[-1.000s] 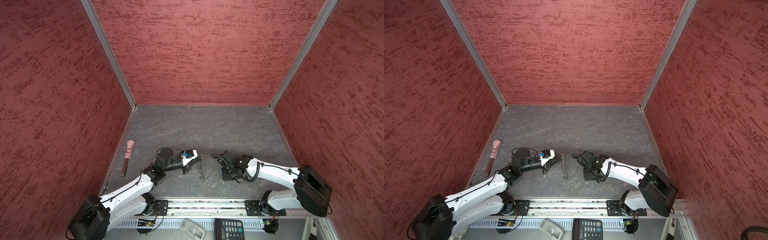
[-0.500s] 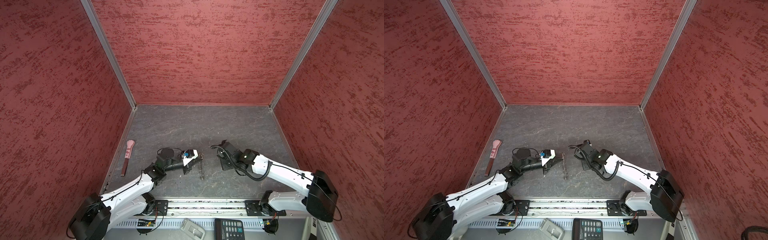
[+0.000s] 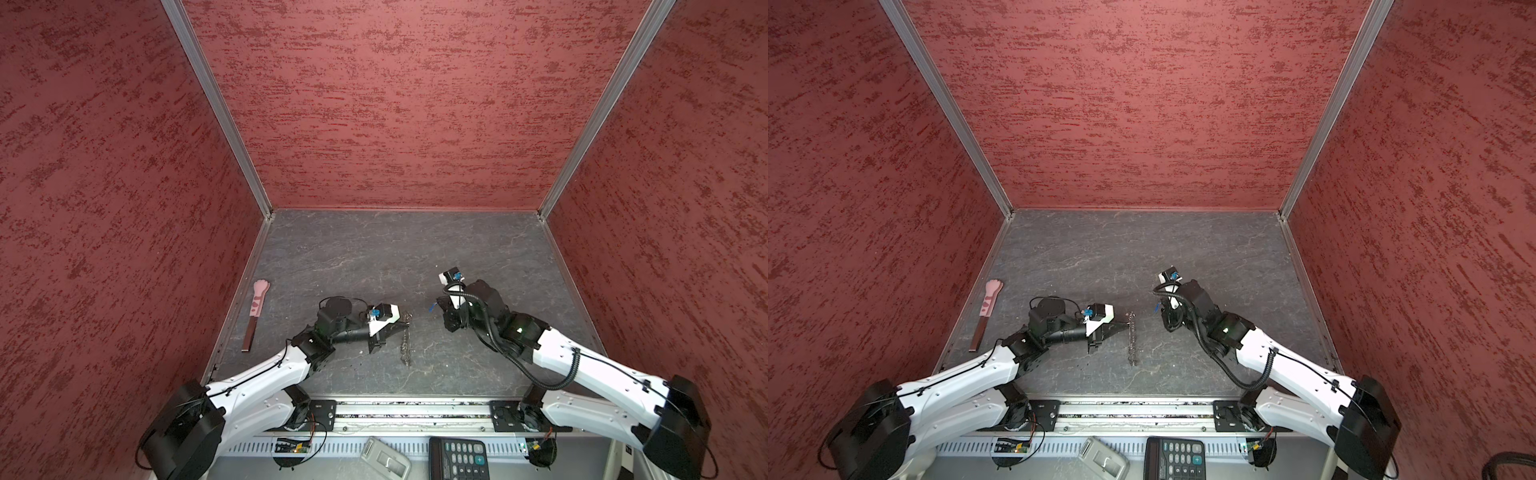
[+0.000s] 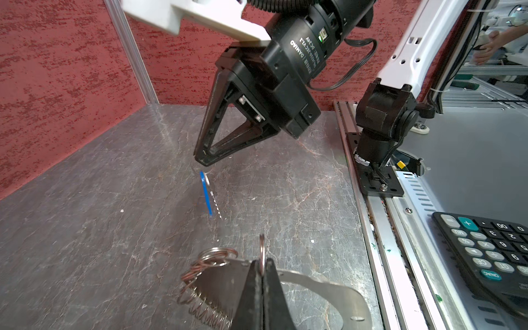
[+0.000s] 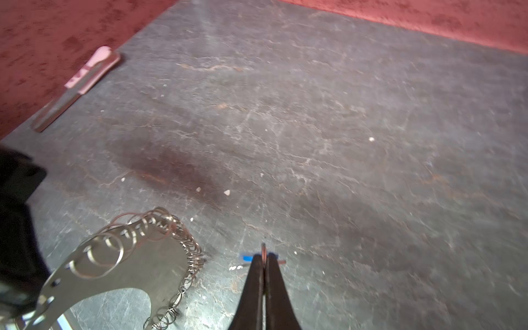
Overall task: Attach keys to a key ring
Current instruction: Pick up the key from the bottom-center of the table, then insert the key into the keyring.
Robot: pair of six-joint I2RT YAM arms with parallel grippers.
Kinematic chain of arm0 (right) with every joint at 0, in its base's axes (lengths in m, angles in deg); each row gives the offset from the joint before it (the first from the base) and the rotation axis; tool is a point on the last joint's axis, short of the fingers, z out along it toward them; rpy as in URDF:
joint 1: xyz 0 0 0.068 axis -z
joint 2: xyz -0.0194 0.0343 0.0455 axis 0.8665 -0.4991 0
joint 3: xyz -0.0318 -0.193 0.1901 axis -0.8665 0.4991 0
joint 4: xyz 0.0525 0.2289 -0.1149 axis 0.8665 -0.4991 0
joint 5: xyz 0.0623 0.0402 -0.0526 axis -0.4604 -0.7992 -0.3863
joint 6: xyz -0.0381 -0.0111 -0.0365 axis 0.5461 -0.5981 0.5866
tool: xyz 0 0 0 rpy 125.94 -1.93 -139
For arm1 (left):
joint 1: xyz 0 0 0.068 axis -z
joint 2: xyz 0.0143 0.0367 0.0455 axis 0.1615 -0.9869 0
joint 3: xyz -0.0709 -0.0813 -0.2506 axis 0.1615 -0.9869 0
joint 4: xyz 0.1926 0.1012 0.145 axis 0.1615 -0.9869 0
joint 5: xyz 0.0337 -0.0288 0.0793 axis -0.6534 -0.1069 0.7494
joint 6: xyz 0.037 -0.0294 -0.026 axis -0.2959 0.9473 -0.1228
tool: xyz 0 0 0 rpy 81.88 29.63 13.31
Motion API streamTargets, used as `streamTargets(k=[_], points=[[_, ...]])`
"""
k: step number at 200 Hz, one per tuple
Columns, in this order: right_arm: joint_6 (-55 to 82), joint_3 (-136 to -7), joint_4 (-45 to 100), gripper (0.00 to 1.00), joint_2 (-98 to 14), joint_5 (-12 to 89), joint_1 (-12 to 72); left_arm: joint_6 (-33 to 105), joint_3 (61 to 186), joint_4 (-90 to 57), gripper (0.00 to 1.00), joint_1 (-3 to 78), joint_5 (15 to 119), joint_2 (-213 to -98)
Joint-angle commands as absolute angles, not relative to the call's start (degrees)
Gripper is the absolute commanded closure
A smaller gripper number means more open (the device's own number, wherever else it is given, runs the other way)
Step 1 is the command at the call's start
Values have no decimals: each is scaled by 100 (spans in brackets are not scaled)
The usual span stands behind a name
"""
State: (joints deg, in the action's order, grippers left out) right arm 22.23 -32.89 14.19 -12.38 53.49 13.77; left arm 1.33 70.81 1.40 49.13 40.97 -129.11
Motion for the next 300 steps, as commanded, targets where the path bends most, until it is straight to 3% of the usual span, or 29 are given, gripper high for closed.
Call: streamTargets(k=[1, 41, 138, 246, 300], points=[[2920, -2979, 2556, 100, -1067, 4695, 1391, 57, 7196, 368, 100, 4924, 3789, -12973], [3544, -2364, 3585, 100, -819, 4279, 1391, -63, 7139, 364, 100, 4924, 3722, -12984], [4139, -2136, 3914, 100, -886, 2856, 1391, -1171, 6449, 1299, 100, 4963, 3819, -12876], [4331, -1709, 4598, 100, -861, 2289, 1391, -1144, 6413, 1396, 100, 4963, 3999, -12873], [4500, -1381, 5157, 100, -787, 2185, 1391, -931, 6461, 1418, 100, 4899, 3581, -12978]])
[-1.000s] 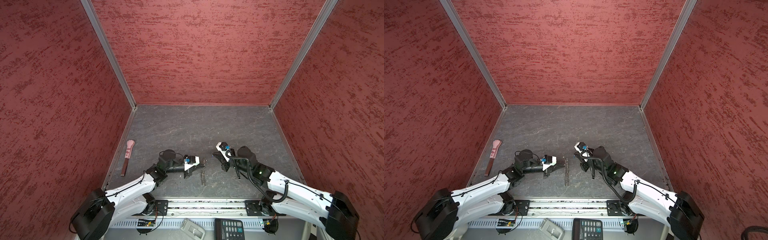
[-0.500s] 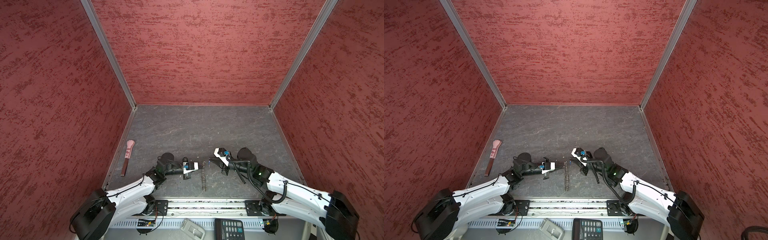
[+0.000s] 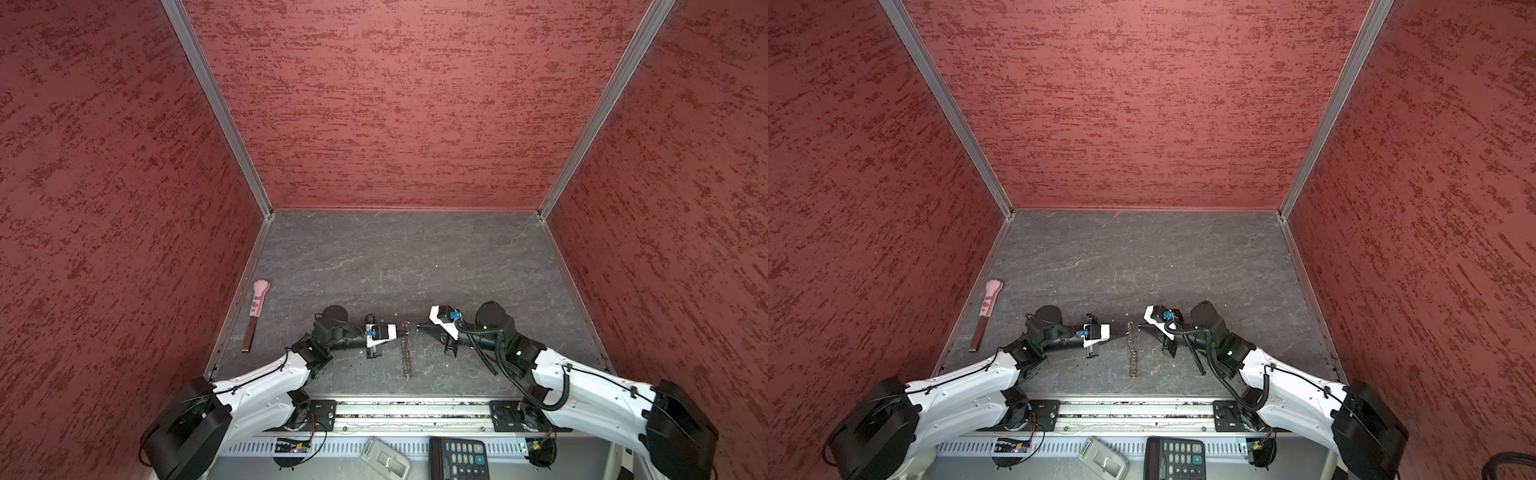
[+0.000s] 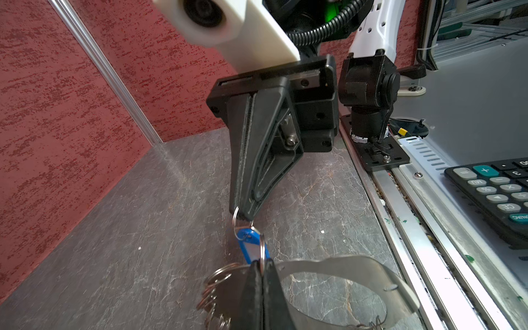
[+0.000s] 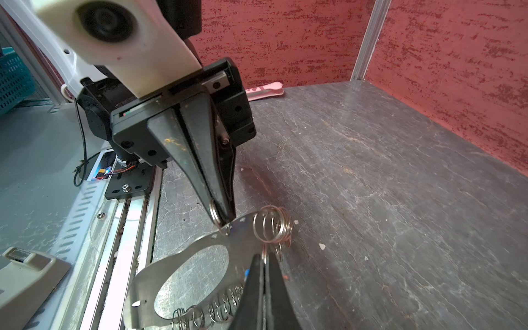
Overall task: Attach keys to a key ring
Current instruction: Insert the key into the keyring.
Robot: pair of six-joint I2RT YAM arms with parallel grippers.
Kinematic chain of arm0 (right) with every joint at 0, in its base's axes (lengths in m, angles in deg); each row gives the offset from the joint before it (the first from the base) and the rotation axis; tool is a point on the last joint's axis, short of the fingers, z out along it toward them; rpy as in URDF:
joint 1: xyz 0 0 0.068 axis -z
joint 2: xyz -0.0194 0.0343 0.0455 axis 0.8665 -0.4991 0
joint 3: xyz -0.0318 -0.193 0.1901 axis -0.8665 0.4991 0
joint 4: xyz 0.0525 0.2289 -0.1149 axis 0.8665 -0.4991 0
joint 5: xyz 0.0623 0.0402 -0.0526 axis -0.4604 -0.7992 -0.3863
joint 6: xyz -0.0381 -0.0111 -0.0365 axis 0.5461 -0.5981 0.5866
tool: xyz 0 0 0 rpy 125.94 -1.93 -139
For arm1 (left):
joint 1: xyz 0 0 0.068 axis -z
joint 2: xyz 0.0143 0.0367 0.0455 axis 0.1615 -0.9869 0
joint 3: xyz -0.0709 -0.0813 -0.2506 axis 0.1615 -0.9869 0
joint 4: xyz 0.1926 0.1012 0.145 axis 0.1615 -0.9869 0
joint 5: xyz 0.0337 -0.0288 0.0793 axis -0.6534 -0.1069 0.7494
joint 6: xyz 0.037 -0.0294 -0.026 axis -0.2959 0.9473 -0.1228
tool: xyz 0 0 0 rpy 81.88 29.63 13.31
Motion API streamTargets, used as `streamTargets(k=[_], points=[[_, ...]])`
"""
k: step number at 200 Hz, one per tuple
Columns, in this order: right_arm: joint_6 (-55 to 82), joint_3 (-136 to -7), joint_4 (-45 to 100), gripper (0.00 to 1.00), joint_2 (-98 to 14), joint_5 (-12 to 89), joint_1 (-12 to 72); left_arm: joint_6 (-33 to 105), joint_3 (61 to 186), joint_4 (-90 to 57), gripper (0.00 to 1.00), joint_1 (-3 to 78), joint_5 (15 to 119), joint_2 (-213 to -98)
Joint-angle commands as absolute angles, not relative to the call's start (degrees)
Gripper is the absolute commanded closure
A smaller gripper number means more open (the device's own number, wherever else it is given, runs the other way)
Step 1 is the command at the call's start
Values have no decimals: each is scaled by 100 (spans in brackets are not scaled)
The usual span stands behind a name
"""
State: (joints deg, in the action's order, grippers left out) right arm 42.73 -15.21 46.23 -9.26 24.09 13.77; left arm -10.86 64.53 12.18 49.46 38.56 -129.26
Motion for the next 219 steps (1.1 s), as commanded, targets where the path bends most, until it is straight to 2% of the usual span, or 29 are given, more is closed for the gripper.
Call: streamTargets(k=[1, 100, 219], points=[[4501, -1374, 5169, 100, -784, 2185, 1391, -922, 6464, 1421, 100, 4896, 3576, -12981], [5045, -967, 5833, 100, -666, 1635, 1383, -839, 6651, 1200, 100, 4777, 2955, -13255], [5163, -903, 6028, 100, -715, 1125, 1374, -798, 6704, 1212, 100, 4785, 2818, -13379]])
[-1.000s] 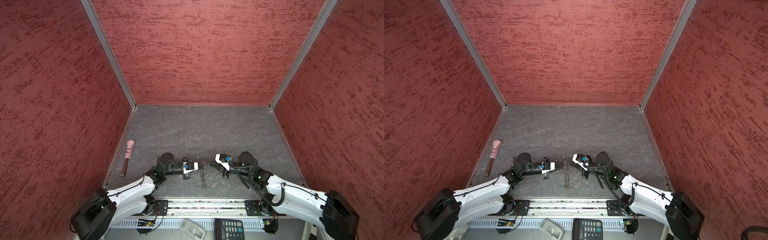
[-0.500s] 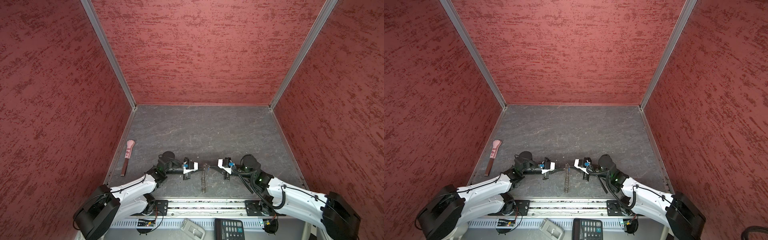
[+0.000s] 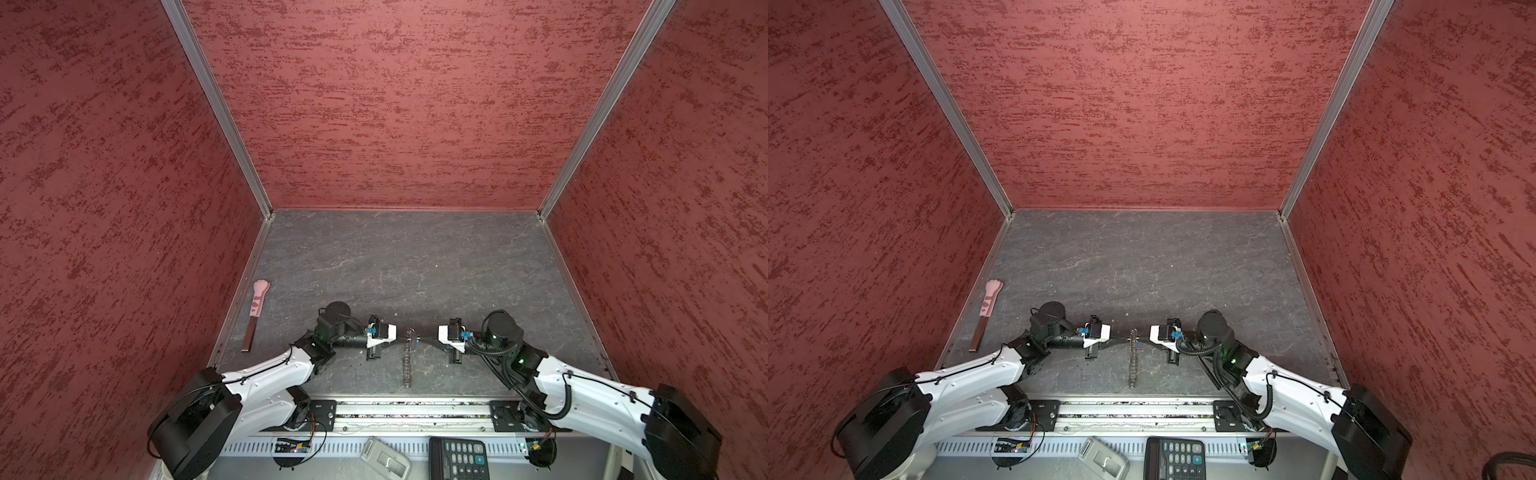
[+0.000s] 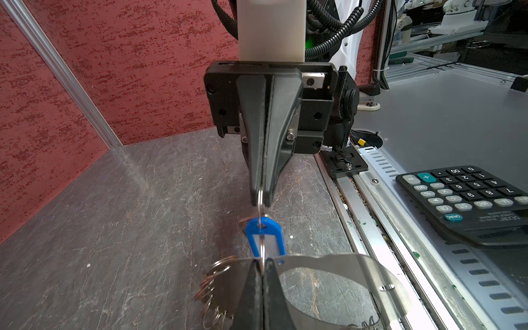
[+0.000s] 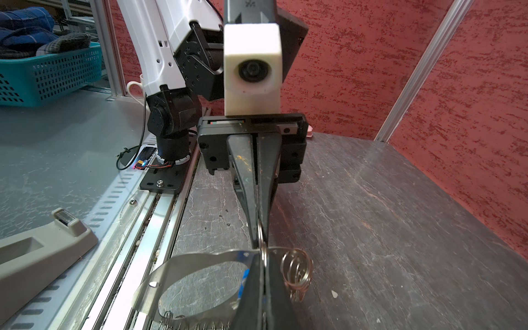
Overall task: Attach keys to a key ring
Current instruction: Insert the key into the keyring.
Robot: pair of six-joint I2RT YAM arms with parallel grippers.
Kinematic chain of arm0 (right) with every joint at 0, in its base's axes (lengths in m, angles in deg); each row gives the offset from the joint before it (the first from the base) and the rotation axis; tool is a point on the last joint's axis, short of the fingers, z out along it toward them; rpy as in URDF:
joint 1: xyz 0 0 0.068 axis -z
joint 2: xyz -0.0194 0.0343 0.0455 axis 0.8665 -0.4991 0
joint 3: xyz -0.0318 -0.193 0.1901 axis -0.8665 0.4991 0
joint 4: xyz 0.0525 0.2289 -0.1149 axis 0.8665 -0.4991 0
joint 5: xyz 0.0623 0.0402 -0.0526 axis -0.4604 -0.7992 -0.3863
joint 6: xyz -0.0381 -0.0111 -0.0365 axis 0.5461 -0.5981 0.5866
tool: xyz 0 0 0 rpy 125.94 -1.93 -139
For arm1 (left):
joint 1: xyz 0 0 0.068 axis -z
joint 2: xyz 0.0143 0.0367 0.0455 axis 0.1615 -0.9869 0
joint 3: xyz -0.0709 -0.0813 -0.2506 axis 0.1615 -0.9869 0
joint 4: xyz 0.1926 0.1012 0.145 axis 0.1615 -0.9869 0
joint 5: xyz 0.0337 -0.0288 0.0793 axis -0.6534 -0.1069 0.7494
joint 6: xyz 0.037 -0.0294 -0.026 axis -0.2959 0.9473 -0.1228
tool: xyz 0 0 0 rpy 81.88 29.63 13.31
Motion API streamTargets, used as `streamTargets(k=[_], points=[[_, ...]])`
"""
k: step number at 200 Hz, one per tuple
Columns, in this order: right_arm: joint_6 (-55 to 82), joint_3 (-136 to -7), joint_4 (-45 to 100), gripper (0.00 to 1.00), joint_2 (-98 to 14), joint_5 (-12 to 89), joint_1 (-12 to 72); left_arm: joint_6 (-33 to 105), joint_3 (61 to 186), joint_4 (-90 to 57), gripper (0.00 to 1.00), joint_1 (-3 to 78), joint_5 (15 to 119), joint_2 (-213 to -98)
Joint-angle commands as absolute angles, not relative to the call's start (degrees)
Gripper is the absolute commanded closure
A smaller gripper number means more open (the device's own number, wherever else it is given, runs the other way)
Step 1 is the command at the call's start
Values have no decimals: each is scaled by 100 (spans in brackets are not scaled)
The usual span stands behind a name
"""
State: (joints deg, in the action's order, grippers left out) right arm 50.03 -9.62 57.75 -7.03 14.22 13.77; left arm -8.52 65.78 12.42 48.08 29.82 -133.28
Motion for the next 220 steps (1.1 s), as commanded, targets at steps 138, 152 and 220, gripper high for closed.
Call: streamTargets(k=[138, 152, 220], points=[[5291, -1002, 5862, 100, -851, 1124, 1374, -812, 6730, 1115, 100, 4790, 2652, -13345], [5291, -1003, 5875, 100, -855, 1096, 1374, -816, 6734, 1109, 100, 4784, 2658, -13345], [5255, -967, 5877, 100, -831, 985, 1348, -826, 6713, 1120, 100, 4797, 2755, -13305]])
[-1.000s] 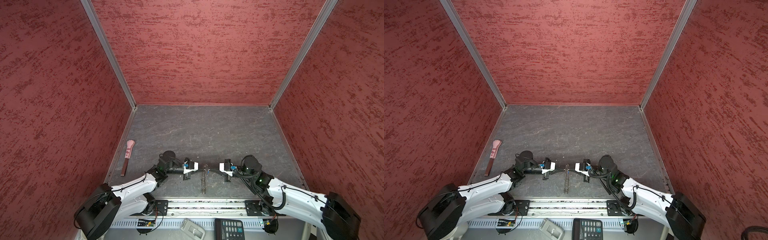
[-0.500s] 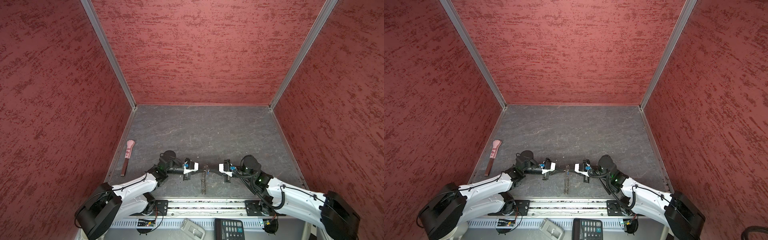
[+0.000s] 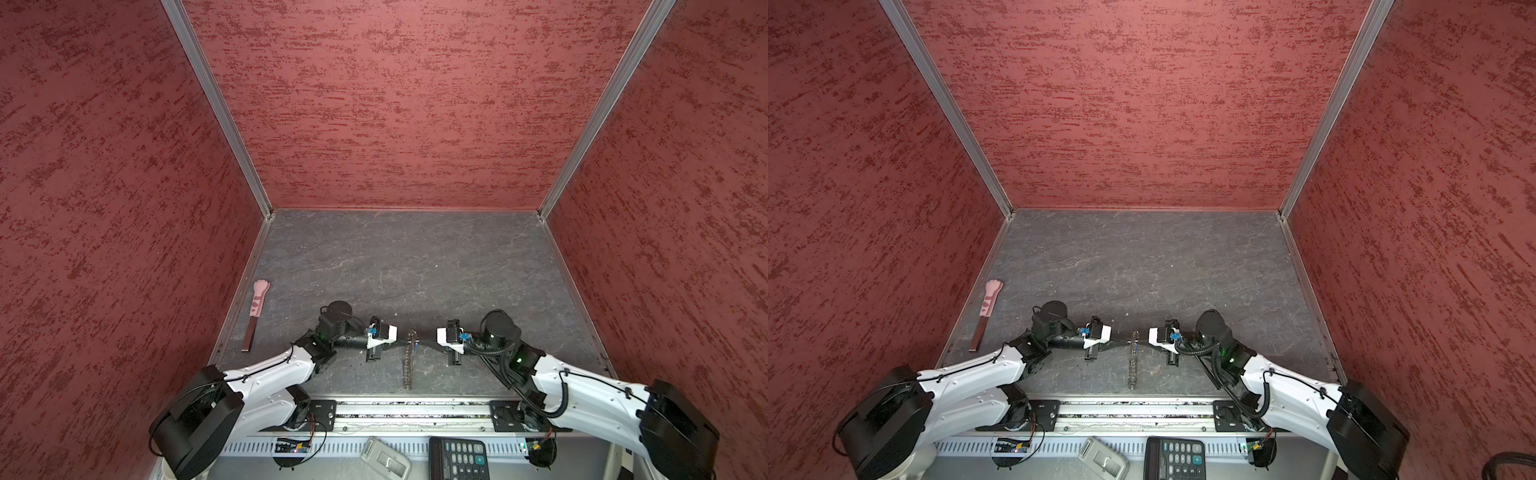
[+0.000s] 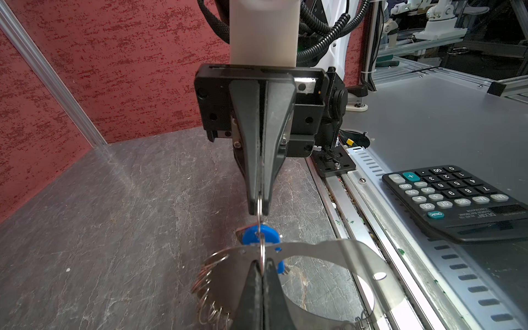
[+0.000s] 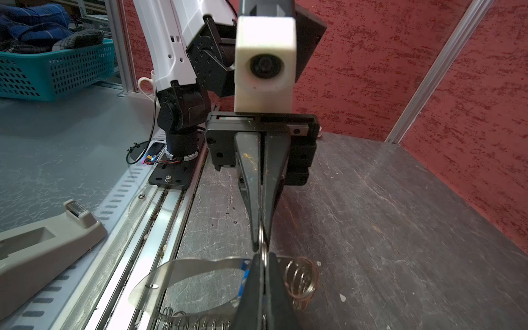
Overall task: Attach keys to a key ring
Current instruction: Insert the key into the keyring.
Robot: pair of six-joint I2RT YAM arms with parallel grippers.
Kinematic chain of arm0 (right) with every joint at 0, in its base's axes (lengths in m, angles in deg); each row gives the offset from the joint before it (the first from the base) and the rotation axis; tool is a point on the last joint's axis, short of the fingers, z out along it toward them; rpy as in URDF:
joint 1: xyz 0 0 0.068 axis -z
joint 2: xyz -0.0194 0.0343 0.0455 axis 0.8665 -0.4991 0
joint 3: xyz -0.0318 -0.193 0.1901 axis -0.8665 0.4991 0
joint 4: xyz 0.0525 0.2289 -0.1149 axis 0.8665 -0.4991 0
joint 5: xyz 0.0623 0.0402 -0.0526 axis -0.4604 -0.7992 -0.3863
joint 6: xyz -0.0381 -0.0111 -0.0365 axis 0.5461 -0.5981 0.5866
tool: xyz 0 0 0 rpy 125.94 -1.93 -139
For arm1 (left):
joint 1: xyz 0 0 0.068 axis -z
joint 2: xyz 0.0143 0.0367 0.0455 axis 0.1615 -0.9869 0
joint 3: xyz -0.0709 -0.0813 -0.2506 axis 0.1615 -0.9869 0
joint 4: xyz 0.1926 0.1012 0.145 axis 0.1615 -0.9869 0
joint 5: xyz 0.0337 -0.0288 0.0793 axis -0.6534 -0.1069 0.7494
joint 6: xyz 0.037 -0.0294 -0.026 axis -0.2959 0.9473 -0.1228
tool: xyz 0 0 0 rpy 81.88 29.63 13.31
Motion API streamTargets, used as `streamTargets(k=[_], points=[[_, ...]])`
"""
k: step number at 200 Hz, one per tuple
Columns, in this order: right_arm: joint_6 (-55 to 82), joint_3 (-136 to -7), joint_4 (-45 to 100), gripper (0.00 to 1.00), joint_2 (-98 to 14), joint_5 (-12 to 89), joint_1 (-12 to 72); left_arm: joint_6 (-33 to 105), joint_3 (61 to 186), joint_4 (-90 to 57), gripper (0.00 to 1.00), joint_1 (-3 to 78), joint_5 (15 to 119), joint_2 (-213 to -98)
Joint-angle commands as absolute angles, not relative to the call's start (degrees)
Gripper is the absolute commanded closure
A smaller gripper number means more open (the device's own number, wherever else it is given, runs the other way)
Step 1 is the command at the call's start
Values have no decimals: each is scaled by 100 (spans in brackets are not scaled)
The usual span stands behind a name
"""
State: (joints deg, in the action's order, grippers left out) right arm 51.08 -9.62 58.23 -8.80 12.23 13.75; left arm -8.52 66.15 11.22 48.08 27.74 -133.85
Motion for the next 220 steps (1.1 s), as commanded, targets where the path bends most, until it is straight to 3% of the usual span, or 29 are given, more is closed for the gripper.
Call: streamTargets(k=[1, 220], points=[[5257, -965, 5876, 100, -828, 983, 1347, -822, 6712, 1117, 100, 4797, 2755, -13307], [5238, -1126, 6012, 100, -1033, 779, 1233, -946, 6889, 803, 100, 4857, 2788, -13547]])
